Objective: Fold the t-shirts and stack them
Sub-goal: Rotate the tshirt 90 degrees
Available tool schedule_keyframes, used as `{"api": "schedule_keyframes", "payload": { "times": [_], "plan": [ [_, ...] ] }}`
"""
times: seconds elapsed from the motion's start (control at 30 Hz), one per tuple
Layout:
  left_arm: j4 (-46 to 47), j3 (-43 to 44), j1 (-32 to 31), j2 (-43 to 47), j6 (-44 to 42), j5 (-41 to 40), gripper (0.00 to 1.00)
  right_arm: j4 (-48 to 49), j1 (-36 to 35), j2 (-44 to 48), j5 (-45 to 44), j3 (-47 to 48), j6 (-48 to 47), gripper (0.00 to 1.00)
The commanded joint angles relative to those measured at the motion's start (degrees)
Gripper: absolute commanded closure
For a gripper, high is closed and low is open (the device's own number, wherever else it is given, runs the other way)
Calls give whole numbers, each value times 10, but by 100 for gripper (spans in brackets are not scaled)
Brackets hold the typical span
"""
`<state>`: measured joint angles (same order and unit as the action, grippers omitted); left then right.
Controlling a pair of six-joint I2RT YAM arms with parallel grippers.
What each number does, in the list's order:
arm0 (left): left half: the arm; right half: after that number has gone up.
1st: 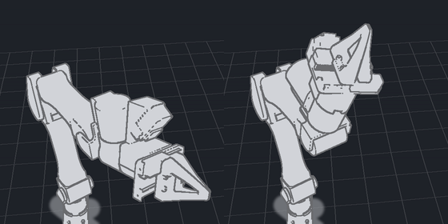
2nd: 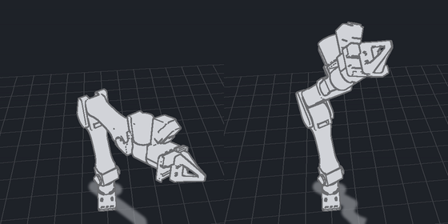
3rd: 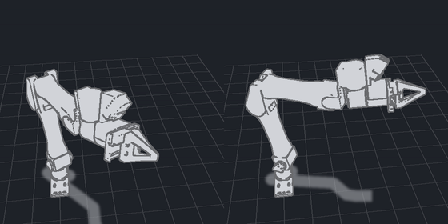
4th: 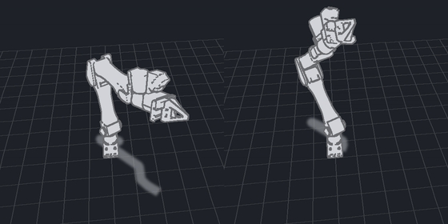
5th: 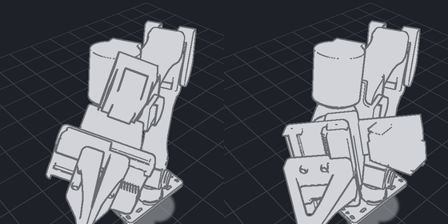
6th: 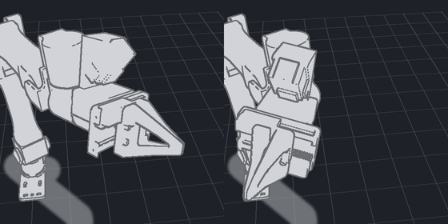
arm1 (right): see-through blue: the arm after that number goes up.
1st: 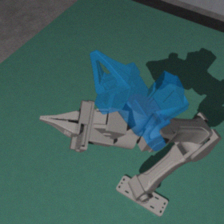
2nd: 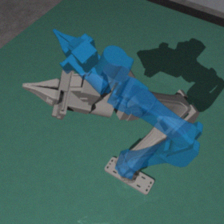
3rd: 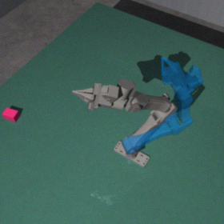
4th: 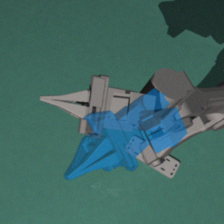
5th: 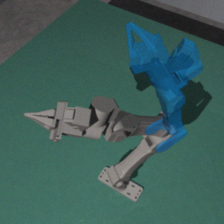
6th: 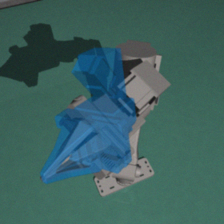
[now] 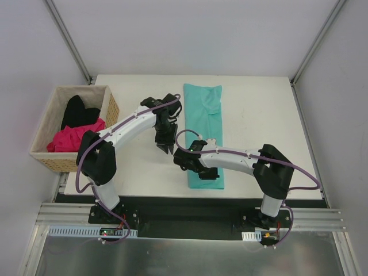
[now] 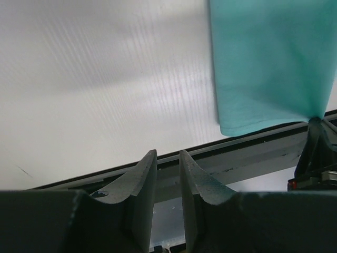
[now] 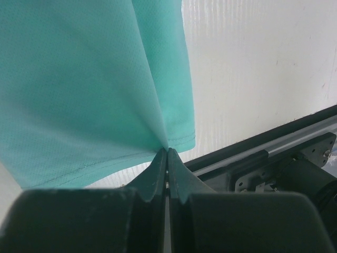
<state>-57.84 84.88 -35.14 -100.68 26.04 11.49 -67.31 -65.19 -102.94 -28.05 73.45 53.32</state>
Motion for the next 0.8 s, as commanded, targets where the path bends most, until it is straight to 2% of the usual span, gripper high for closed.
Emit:
{"api": "schedule_keyframes", "payload": {
  "times": [0.0,0.2,0.37,0.53,0.67,0.7,0.77],
  "plan": [
    [-20,41,4,-20,-18,6,76,-16,-2,19,-6,-8,2,99],
    [-23,75,4,-40,-23,28,76,-20,-3,27,-8,-16,6,99],
    [-23,70,4,-41,-23,28,76,-51,-2,6,-11,3,10,99],
    [-23,53,4,-35,-25,21,76,-80,-3,-31,-6,22,11,78],
    [-23,38,4,-30,-26,16,76,-94,-2,-46,-9,39,11,55],
    [-23,34,4,-29,-25,14,76,-99,-2,-48,-10,41,10,47],
    [-23,30,4,-27,-25,13,76,-99,-2,-51,-10,40,10,44]
  ]
}}
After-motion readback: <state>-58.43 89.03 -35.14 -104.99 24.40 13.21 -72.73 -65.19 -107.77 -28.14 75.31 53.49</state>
